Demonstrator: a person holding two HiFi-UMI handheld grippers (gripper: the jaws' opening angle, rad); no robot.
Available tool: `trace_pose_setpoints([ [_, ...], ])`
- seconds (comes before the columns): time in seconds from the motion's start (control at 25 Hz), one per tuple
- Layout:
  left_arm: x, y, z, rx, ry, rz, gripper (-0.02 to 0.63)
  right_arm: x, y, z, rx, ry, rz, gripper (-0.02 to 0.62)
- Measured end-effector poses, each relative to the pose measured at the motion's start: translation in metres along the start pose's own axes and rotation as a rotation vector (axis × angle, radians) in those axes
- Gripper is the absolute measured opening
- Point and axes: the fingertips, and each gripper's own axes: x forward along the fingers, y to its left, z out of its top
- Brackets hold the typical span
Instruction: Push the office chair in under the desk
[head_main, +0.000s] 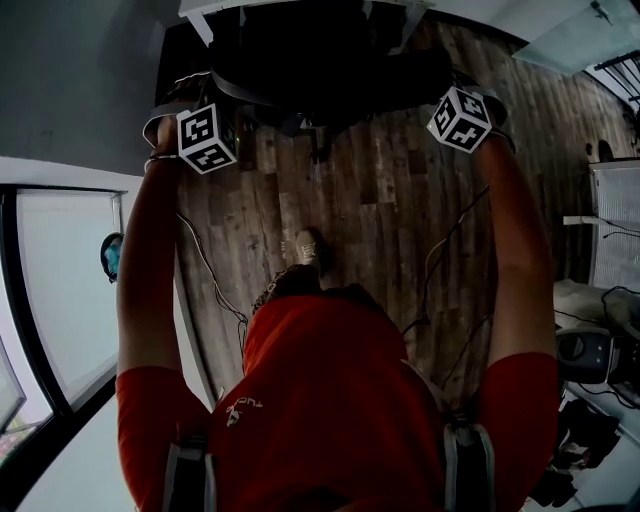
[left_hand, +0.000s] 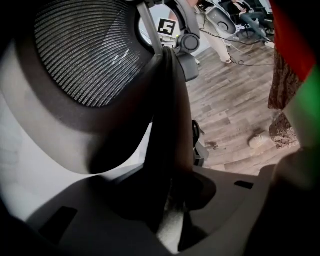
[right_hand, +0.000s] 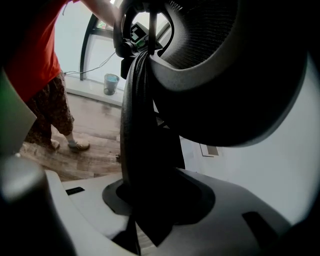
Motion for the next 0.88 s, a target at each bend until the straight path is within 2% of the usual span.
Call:
trace_pose_setpoints([
  [0.24,0.038,0.032,-0.009,0.006,-0.012,0.002,0.140,0.029,-0.039,-0.004,0.008,0.014,0.004,0.156],
  [0.88,0.114,0.104,-0.015,-0.001,0.023,-0.014,0.140,0.083,-0.127,-0.022,0.007,0.000,0.004,0.158],
])
